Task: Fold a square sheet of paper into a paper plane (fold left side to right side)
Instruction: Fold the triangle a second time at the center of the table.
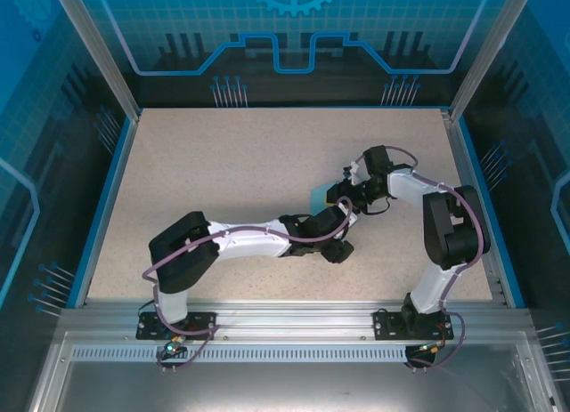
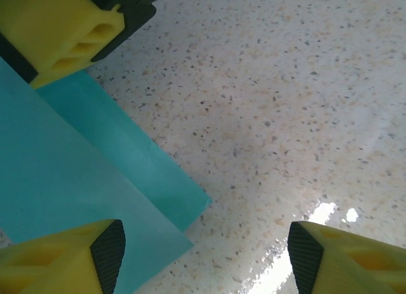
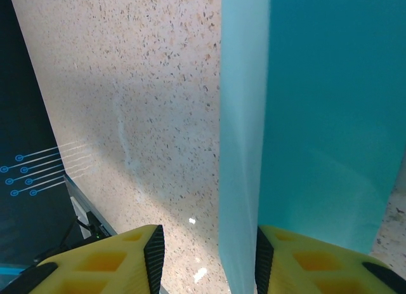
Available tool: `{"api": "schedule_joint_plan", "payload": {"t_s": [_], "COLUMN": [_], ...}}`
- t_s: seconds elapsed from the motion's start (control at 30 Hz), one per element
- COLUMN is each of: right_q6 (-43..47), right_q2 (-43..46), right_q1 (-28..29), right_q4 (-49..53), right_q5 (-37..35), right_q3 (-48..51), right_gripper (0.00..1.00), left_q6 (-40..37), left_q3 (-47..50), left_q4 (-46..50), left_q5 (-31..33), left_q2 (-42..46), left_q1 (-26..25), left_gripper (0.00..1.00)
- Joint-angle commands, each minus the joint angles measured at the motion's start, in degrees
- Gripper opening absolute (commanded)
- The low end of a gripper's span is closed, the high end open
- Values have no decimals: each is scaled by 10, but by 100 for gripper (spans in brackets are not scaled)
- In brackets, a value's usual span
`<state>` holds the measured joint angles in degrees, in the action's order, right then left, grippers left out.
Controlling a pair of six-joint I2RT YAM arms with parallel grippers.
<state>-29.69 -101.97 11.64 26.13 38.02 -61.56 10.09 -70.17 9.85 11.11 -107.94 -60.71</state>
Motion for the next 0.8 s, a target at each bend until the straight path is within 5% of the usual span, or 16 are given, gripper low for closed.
{"api": "schedule_joint_plan", "payload": {"t_s": [0.0,0.13,0.47,0.77], "right_q6": [-10,-11,1,16], "right_q2": [-4,-5,-17,-27], "right_q1": [10,12,12,15], "right_q4": [16,18,35,55], "right_q5": [15,12,-6,-23], "right_q3": [-15,-16,-23,-35], "right_gripper": [43,43,43,43], "left_q6": [-10,-11,-13,-13], "left_q3": [-33,-48,-43,-42], "left_q4": [50,62,66,81], "left_q5": [52,66,71,78], "left_q2": [-25,-40,-18,2], "left_q1": [-7,-10,-12,-12], "left_gripper": [71,67,30,11]}}
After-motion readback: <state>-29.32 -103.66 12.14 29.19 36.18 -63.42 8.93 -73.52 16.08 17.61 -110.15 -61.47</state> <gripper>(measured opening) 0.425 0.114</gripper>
